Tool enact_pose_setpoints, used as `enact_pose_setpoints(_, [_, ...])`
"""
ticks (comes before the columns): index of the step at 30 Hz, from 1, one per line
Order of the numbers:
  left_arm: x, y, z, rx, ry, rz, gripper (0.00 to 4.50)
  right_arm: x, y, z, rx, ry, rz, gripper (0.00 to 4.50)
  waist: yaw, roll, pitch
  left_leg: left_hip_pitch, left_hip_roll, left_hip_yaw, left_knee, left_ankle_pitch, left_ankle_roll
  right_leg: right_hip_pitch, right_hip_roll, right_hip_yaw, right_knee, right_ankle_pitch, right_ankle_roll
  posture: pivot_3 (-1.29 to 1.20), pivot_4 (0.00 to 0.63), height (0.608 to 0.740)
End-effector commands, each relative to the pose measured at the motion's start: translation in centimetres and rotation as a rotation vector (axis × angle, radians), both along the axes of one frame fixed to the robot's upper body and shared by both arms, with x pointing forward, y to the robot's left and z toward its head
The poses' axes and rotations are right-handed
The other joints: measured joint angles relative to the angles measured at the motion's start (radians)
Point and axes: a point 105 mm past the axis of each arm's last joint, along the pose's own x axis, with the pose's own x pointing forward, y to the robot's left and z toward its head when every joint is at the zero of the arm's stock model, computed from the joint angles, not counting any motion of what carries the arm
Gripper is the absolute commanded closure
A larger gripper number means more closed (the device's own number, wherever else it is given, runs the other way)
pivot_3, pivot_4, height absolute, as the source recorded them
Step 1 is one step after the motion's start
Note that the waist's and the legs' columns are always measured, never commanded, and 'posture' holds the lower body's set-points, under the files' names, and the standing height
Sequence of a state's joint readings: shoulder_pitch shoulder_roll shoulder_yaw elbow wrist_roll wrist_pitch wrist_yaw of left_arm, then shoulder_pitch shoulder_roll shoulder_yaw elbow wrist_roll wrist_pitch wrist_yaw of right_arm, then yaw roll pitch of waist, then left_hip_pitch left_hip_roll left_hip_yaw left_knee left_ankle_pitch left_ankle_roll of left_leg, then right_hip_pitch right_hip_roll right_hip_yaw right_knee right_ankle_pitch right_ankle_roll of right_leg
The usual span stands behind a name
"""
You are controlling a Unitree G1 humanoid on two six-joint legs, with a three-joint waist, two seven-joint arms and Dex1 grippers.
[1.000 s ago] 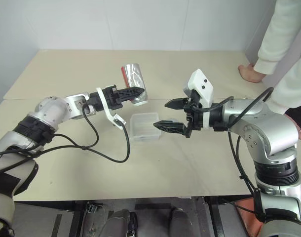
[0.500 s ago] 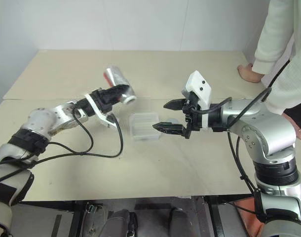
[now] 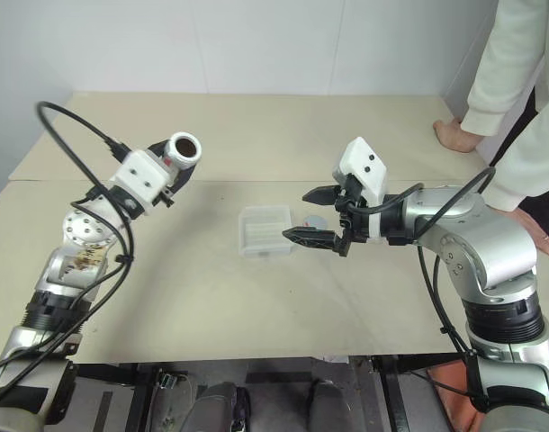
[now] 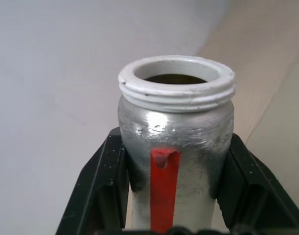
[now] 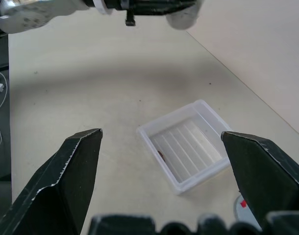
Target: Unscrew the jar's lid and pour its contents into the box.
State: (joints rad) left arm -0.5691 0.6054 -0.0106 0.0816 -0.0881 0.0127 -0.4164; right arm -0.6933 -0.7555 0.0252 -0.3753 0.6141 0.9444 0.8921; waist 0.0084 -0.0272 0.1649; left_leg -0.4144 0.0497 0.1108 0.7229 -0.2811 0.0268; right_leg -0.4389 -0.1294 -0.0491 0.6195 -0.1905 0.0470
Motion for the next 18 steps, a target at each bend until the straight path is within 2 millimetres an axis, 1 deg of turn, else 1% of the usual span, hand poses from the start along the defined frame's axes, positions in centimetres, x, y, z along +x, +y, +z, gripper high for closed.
enact_pose_setpoints(1, [-1.1, 0.4, 0.8, -0.218, 0.056, -0.010, 2.51, -0.5, -0.1, 1.3, 0.018, -0.064, 0.010, 0.02, 0.000, 0.000, 0.000, 0.000, 0.000, 0.000, 0.000, 0.000, 0.000, 0.000, 0.000, 0.000, 0.001, 0.000, 0.000, 0.00, 0.150, 0.740])
enact_pose_setpoints(4, [-1.3, 0.9, -0.2, -0.301, 0.097, 0.016, 2.51, -0.4, -0.2, 1.2, 0.017, -0.060, 0.006, 0.02, 0.001, 0.000, 0.000, 0.001, 0.000, 0.000, 0.003, 0.000, 0.000, 0.001, 0.000, 0.001, 0.004, 0.000, 0.000, 0.00, 0.150, 0.740])
enact_pose_setpoints(6, [-1.2, 1.5, -1.2, -0.362, 0.132, 0.036, 2.51, -0.4, -0.2, 1.1, 0.015, -0.057, 0.004, 0.02, 0.001, 0.000, 0.000, 0.002, 0.000, -0.001, 0.003, 0.000, 0.000, 0.001, 0.000, 0.001, 0.004, 0.000, 0.000, 0.00, 0.150, 0.740])
enact_pose_setpoints(10, [-1.1, 2.1, -2.9, -0.443, 0.172, 0.057, 2.51, -0.4, -0.3, 1.1, 0.012, -0.056, 0.002, 0.02, 0.002, 0.000, 0.000, 0.002, 0.000, -0.001, 0.003, 0.000, 0.001, 0.002, 0.000, 0.001, 0.003, 0.000, 0.000, 0.00, 0.150, 0.740])
enact_pose_setpoints(15, [-0.4, 2.2, -4.7, -0.503, 0.203, 0.075, 2.51, -0.4, -0.3, 1.1, 0.010, -0.057, 0.004, 0.02, 0.003, 0.000, 0.000, 0.002, 0.000, -0.001, 0.003, 0.000, 0.001, 0.002, 0.000, 0.001, 0.003, 0.000, 0.000, 0.00, 0.150, 0.740])
enact_pose_setpoints(18, [0.0, 1.9, -5.5, -0.527, 0.208, 0.070, 2.51, -0.4, -0.3, 1.1, 0.009, -0.059, 0.005, 0.02, 0.003, 0.000, 0.000, 0.002, 0.000, 0.000, 0.003, -0.001, 0.001, 0.002, 0.000, 0.001, 0.003, 0.000, 0.000, 0.00, 0.150, 0.740])
